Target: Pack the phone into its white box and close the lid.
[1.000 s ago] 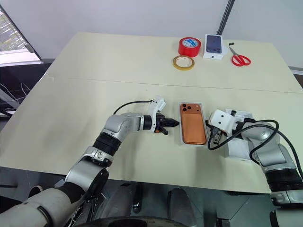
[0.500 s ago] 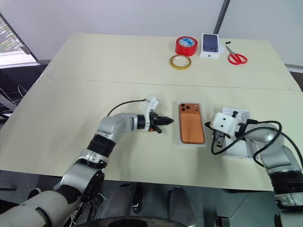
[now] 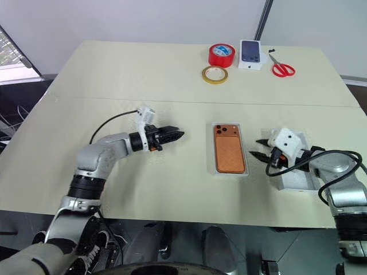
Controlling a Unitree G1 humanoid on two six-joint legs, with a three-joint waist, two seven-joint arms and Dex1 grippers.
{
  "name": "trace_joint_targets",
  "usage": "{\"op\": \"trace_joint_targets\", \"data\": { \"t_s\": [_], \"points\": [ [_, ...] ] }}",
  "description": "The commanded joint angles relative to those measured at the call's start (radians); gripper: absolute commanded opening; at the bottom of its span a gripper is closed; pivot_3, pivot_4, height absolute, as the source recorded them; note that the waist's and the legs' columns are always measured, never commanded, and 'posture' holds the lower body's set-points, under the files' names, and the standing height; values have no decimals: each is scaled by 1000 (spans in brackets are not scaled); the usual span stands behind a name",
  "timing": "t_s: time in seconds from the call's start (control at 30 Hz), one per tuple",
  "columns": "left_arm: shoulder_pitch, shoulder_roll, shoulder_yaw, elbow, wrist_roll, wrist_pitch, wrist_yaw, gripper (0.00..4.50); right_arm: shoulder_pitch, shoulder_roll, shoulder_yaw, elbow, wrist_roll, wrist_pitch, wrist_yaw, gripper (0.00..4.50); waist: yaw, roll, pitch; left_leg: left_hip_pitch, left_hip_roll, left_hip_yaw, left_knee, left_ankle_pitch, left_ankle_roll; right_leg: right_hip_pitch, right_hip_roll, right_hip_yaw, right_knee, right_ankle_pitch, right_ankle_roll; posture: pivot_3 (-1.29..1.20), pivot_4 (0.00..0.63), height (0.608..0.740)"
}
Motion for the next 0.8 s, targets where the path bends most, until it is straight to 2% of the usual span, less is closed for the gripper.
{"op": "trace_joint_targets", "data": {
  "t_s": [0.03, 0.07, 0.13, 0.27, 0.4, 0.5, 0.6, 0.73, 0.8],
  "points": [
    [25, 95, 17, -71, -10, -102, -108, 3968, 7, -1, -85, -67, 14, 59, -81, 4075, 3, 0, 0, 0, 0, 0, 0, 0, 0, 0, 0, 0, 0, 0, 0, 0, 150, 740],
    [34, 115, 12, -72, 10, -160, -126, 4473, -7, 9, -96, -77, 0, 78, -129, 4493, 3, 0, 0, 0, 0, 0, 0, 0, 0, 0, 0, 0, 0, 0, 0, 0, 150, 740],
    [47, 151, -8, -55, 48, -267, -161, 4473, -45, 36, -104, -101, -9, 145, -217, 4493, 5, 0, 0, 0, 0, 0, 0, 0, 0, 0, -1, 0, 0, 0, 0, 0, 150, 740],
    [51, 183, -26, -23, 47, -317, -230, 4473, -64, 54, -89, -123, -77, 171, -320, 4493, 8, 1, 0, -1, -1, 0, -1, 0, 0, -2, -3, 0, -1, 0, -1, 0, 150, 740],
    [73, 213, -3, 3, 60, -490, -298, 4473, 45, 104, -114, -230, -119, 255, -439, 4493, 6, 1, 0, -2, -1, 0, -4, 0, 0, -3, -3, 0, -3, 0, -1, 0, 150, 740],
    [80, 224, 32, 40, 23, -564, -351, 4473, 151, 147, -216, -352, -38, 414, -464, 4493, 7, 3, 1, -3, -1, 1, -6, 0, 0, -5, -3, 1, -2, 0, -1, 0, 150, 740],
    [94, 238, 52, 52, -5, -576, -390, 4473, 298, 153, -267, -498, 3, 551, -444, 4493, 6, 3, 0, -2, -1, 1, -6, 0, 0, -5, -3, 1, -2, 0, -1, 0, 150, 740],
    [111, 250, 55, 52, -26, -590, -450, 4473, 289, 138, -331, -578, 102, 765, -444, 4493, -9, 4, 0, -1, 0, 2, -4, 0, 1, -4, -2, 3, 0, 0, -1, 0, 150, 740],
    [118, 254, 52, 49, -26, -606, -479, 4473, 270, 104, -322, -614, 141, 890, -434, 4493, -15, 4, 0, -1, 0, 2, -3, 0, 1, -4, -2, 3, 0, 0, -1, 0, 150, 740]
  ]
}}
